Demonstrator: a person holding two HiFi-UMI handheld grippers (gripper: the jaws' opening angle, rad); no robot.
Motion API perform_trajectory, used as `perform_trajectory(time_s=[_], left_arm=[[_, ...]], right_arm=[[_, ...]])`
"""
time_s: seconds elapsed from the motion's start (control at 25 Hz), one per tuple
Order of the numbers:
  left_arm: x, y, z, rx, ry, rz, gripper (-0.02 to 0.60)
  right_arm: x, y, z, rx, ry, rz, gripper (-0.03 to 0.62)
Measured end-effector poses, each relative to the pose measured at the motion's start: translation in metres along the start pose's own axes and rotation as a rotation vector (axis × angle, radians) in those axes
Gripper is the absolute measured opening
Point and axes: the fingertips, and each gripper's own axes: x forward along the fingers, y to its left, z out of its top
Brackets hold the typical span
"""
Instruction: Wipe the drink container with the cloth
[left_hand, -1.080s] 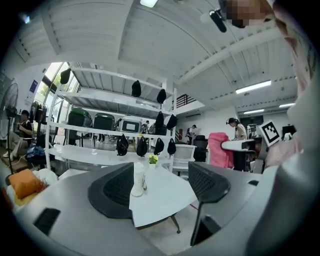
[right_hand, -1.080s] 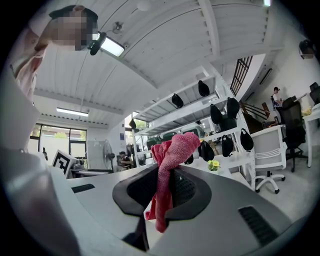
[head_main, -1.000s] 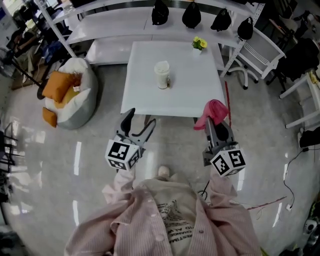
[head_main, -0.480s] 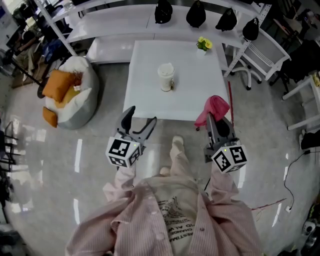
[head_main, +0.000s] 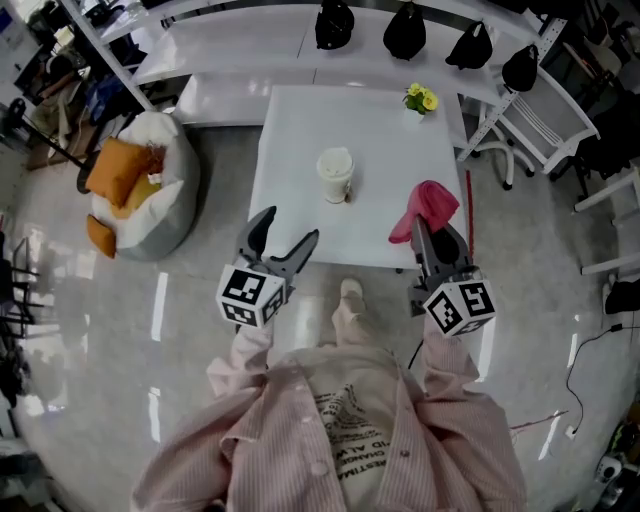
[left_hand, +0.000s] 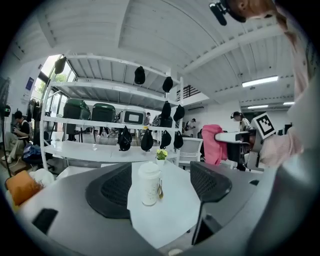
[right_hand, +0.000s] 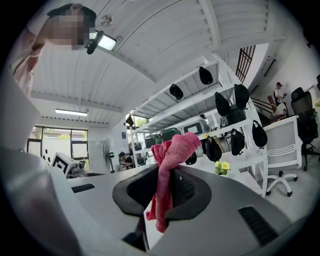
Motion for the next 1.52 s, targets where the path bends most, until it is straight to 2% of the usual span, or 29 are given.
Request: perform_trajectory(time_s=[0.84, 1.0, 1.2, 1.52], left_arm=[[0.138, 0.04, -0.041, -0.077, 0.214, -0.034, 0.37], [0.157, 0.042, -0.049, -0.06, 0.255, -0.045, 0.373], [0.178, 0.049, -0.055, -0.03, 0.29, -0.063, 0.376], [0.19, 0.051, -0.067, 0.005, 0.345, -0.134, 0.379]], right_arm=[[0.148, -0.079, -0.003, 0.002, 0.101, 0.14, 0.04], [0.168, -0.087, -0.005, -0.006, 0.117, 0.172, 0.04], [0.191, -0.089, -0.008, -0.056, 0.145, 0.218, 0.04], [0.224, -0.074, -0.02, -0.186, 0.199, 0.283, 0.04]])
